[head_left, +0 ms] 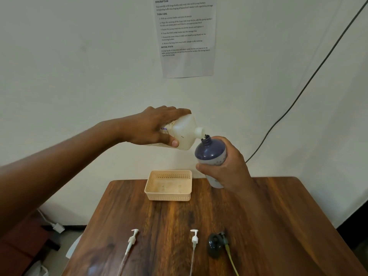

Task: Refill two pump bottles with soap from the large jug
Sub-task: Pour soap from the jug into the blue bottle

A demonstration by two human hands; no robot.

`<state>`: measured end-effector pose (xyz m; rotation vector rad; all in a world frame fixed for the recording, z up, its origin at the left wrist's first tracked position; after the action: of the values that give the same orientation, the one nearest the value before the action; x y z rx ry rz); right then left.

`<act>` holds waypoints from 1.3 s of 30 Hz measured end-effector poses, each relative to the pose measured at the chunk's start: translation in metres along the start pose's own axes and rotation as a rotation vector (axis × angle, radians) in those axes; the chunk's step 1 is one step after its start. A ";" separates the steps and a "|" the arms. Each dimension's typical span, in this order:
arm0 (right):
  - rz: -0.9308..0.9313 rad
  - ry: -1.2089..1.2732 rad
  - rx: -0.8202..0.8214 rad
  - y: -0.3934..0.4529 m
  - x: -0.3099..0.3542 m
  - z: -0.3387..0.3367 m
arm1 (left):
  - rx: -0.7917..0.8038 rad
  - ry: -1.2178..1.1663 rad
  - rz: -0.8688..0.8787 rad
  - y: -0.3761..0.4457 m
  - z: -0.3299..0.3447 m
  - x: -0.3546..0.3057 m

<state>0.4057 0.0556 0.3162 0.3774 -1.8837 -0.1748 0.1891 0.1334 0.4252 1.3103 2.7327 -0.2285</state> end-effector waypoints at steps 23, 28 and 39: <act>0.006 -0.014 -0.015 0.000 0.003 -0.001 | 0.017 0.046 0.007 0.001 -0.007 -0.003; 0.007 -0.010 -0.018 0.000 0.003 0.000 | 0.022 0.046 -0.002 0.001 -0.008 -0.003; 0.005 -0.002 -0.021 -0.001 0.003 -0.001 | 0.032 0.062 -0.024 0.001 -0.011 -0.007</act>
<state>0.4057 0.0538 0.3185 0.3587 -1.8835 -0.1917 0.1937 0.1310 0.4372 1.3151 2.8084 -0.2393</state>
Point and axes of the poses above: each hand's wrist, its own y-axis towards the middle knuckle, its own z-axis out of the palm, x = y × z, the point moved 4 cm from there along y, towards the middle knuckle, and after that the axes turned 11 degrees about x, right-handed, at the moved point
